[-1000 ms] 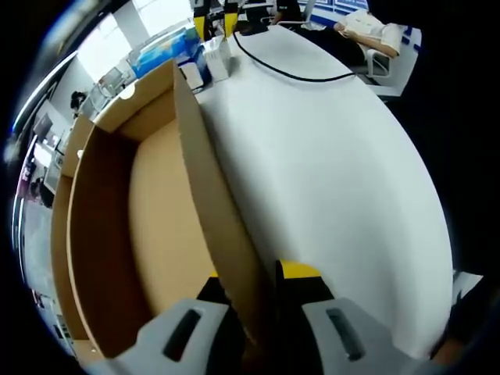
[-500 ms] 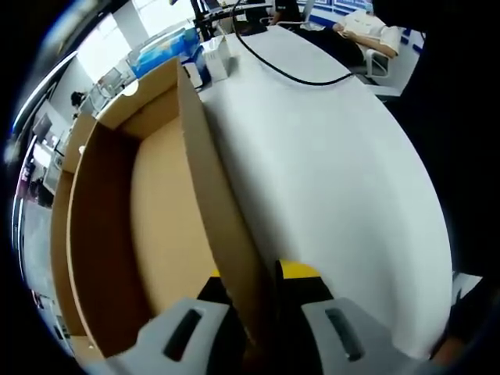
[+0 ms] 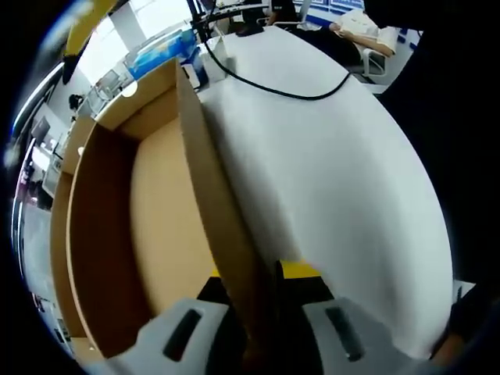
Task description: Operate the shoe box by opening the lid, removing the specified soft item, and placing it in the target area until the item is outside and the box remains undamaged.
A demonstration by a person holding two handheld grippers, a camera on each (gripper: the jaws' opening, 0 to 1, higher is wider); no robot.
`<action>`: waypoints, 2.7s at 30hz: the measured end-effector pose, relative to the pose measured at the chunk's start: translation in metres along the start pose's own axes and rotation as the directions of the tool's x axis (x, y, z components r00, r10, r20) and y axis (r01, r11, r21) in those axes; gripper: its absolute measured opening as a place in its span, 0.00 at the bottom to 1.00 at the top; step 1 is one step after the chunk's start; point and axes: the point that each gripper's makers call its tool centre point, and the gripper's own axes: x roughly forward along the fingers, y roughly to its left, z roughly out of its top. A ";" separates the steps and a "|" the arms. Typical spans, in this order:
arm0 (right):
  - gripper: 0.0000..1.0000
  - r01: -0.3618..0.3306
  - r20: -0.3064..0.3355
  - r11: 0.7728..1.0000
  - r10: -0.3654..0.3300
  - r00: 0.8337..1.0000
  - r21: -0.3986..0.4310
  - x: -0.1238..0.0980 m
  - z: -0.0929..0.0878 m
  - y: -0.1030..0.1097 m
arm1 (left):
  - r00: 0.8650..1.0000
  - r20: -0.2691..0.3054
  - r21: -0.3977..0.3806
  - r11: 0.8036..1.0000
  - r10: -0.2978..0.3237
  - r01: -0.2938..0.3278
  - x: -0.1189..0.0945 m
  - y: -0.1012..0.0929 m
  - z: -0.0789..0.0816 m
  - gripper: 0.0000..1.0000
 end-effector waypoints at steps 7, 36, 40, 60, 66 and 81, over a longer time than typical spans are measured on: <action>0.38 -0.039 -0.039 0.996 0.042 0.998 0.082 0.038 0.000 0.010 | 1.000 -0.001 0.008 1.000 0.001 -0.001 0.000 -0.001 0.000 0.11; 0.36 -0.129 -0.106 0.938 0.171 0.980 0.323 0.155 -0.015 0.064 | 1.000 -0.005 0.018 1.000 0.004 -0.004 -0.005 -0.003 -0.001 0.11; 0.35 -0.140 -0.110 0.930 0.187 0.976 0.340 0.168 -0.013 0.065 | 1.000 -0.005 0.019 1.000 0.004 -0.004 -0.005 -0.003 -0.001 0.11; 0.27 -0.118 -0.112 0.904 0.179 0.978 0.410 0.175 -0.015 0.063 | 1.000 -0.007 0.022 1.000 0.005 -0.005 -0.005 -0.003 0.000 0.11; 0.27 -0.079 -0.113 0.917 0.133 0.985 0.392 0.168 -0.018 0.045 | 1.000 -0.007 0.021 1.000 0.006 -0.006 -0.004 -0.002 -0.001 0.11; 0.12 0.002 -0.124 0.940 0.043 0.991 0.341 0.141 -0.029 -0.004 | 1.000 -0.006 0.016 1.000 0.005 -0.005 -0.004 -0.002 -0.001 0.11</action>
